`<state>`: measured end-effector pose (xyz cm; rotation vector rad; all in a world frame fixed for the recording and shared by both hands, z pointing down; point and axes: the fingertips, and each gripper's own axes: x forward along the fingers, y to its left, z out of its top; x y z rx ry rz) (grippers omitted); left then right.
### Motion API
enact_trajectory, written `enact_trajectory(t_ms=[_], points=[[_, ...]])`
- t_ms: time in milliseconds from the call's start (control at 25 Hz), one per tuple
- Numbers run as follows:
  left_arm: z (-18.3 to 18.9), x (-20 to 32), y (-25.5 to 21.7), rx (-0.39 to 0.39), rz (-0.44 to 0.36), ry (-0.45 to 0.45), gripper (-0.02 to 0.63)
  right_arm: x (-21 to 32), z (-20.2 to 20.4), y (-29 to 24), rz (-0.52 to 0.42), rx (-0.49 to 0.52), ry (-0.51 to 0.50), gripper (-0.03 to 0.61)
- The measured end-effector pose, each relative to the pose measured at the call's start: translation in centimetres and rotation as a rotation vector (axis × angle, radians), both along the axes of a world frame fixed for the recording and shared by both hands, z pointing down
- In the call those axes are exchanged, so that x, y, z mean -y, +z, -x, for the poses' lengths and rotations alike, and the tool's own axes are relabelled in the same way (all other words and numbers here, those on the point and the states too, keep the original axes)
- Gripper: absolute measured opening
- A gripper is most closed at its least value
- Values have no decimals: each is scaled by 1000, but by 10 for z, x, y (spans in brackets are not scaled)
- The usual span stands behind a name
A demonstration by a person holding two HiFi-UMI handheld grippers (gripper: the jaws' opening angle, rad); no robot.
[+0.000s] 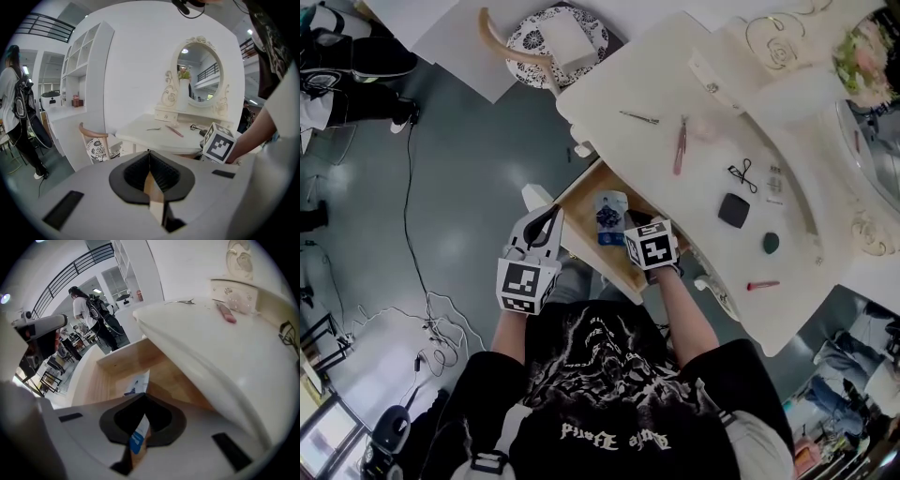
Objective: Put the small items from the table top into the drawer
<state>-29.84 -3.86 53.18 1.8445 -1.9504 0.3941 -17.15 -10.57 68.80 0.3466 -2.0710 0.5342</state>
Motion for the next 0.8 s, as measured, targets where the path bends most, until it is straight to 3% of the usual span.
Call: enact_trajectory(t_ms=[800], points=[[16, -2, 7, -4, 17, 1, 15, 2, 20, 29, 0, 4, 27, 13]])
